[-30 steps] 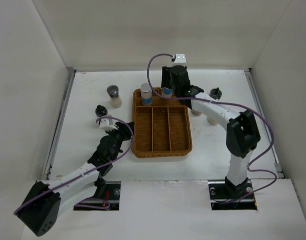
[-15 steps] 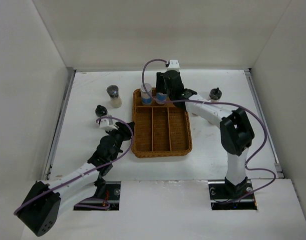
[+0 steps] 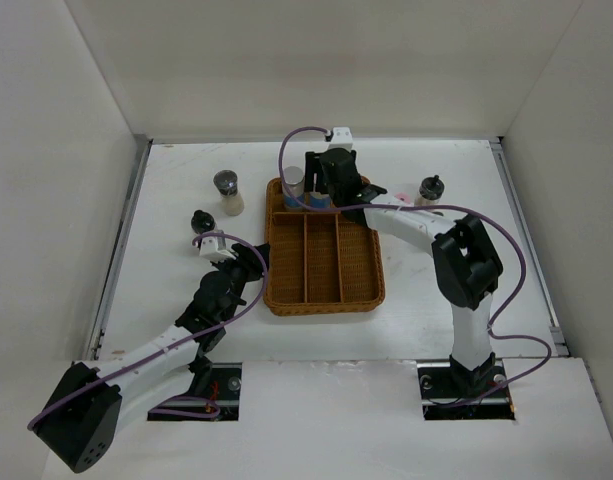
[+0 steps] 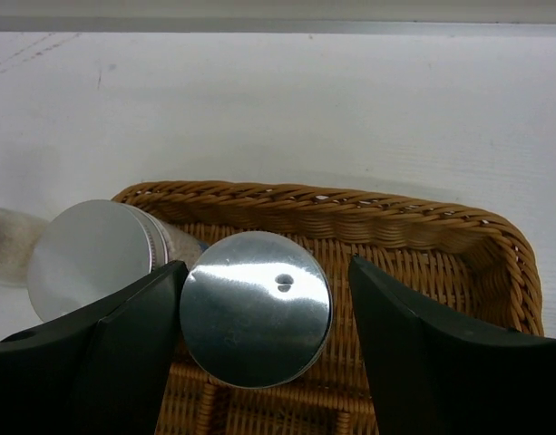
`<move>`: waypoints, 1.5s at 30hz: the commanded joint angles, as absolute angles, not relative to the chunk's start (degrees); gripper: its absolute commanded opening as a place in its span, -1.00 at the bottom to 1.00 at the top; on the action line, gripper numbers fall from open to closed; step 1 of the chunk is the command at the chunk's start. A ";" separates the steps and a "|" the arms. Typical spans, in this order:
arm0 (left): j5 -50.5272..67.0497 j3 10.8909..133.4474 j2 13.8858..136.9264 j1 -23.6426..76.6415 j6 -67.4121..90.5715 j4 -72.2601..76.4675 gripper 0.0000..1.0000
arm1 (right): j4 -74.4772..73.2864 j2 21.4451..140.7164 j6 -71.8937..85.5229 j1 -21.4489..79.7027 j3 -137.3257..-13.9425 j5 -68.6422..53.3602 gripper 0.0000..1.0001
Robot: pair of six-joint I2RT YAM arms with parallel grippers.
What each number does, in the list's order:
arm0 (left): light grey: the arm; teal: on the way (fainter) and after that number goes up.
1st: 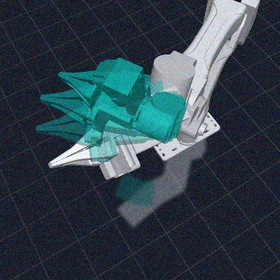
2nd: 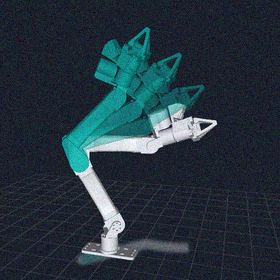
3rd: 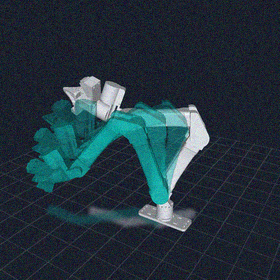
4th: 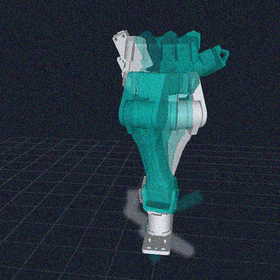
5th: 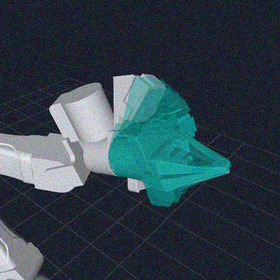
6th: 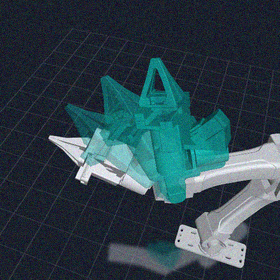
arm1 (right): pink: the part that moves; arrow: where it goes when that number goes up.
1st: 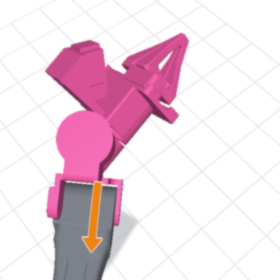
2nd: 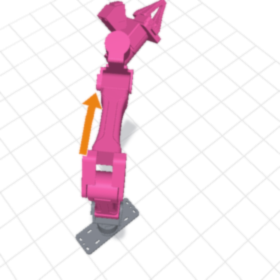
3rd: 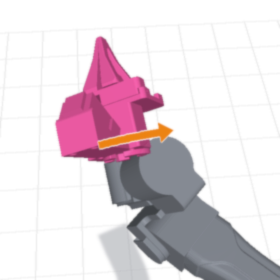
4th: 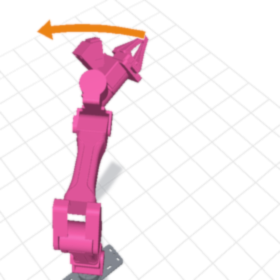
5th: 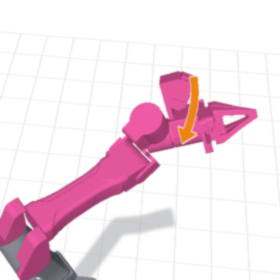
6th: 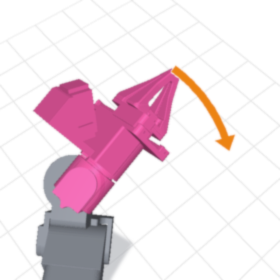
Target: Organize the condiment bottles
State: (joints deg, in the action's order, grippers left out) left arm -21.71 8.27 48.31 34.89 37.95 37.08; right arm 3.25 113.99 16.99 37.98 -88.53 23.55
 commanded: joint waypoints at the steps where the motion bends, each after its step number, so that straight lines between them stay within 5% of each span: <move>1: -20.83 7.82 47.81 34.58 38.32 39.38 -0.25 | 7.47 110.57 18.10 38.54 -87.72 24.61 0.60; 9: -20.83 7.74 47.64 34.41 38.50 39.29 -0.25 | 8.00 102.32 18.81 38.54 -80.96 25.93 0.68; 21: -20.83 7.47 47.64 34.23 38.76 39.64 -0.19 | 9.86 83.59 21.54 31.60 -59.95 26.80 0.30; 34: -20.83 7.38 47.81 34.06 38.94 39.64 -0.17 | -1.05 87.27 21.44 23.60 -59.32 33.32 0.67; 45: -20.83 7.38 48.08 34.06 38.94 39.73 -0.15 | -0.53 94.74 21.88 22.72 -63.98 30.93 0.30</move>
